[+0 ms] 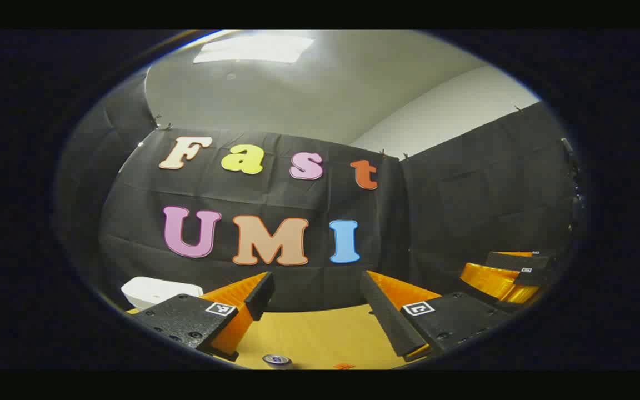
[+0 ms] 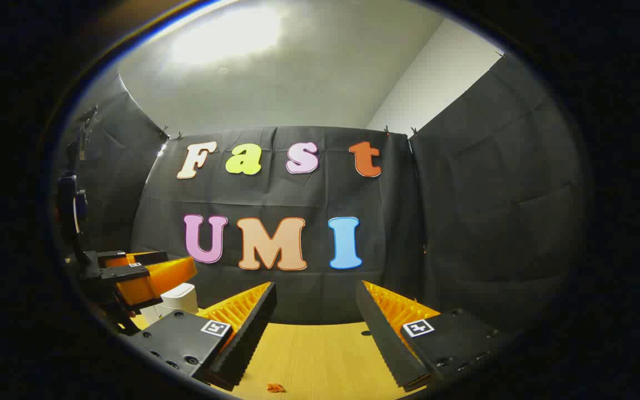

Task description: Press the lid of the desktop garbage bin to open it, pick up the crumpled paper on the desktop and throw it into the bin, then pick up the pop can on the desktop and drop it into the bin, and finally close the garbage bin lid.

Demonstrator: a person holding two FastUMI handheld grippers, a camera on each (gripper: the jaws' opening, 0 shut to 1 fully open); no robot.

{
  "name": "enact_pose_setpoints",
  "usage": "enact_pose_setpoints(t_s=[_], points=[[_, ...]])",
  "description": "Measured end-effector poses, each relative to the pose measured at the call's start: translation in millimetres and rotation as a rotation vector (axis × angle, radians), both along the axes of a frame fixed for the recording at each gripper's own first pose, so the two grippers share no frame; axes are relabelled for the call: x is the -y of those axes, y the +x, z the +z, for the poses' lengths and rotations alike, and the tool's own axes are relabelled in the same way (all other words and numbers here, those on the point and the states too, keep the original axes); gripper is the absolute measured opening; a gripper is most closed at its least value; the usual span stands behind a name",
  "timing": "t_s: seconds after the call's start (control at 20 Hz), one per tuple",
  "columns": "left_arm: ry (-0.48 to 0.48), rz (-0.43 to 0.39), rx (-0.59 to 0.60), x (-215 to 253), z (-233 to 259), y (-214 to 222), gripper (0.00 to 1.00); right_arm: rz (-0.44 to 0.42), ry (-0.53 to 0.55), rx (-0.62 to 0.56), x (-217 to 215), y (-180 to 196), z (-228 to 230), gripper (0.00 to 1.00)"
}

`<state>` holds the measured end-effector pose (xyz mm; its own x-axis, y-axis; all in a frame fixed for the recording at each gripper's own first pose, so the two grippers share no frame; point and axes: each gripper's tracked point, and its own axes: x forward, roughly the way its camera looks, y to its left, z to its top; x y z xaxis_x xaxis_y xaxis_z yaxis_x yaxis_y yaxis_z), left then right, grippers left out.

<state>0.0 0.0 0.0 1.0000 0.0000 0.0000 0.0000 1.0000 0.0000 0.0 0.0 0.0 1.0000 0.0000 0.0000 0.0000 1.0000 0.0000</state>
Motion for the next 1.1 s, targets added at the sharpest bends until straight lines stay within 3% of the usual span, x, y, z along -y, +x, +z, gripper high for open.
enact_pose_setpoints(t_s=[0.2,0.25,1.1], points=[[0.0,0.004,0.003,2.0,2.3,-5.9,0.92,0.014,-0.005,0.002,-2.6,-9.3,2.5,1.0],[-0.006,0.007,0.003,2.0,1.9,-7.3,0.92,0.026,-0.004,-0.001,-5.8,-11.8,2.4,0.96],[0.026,0.067,0.013,-10.1,7.7,-26.3,0.92,0.08,-0.002,0.024,-14.5,-17.5,11.1,0.96]])
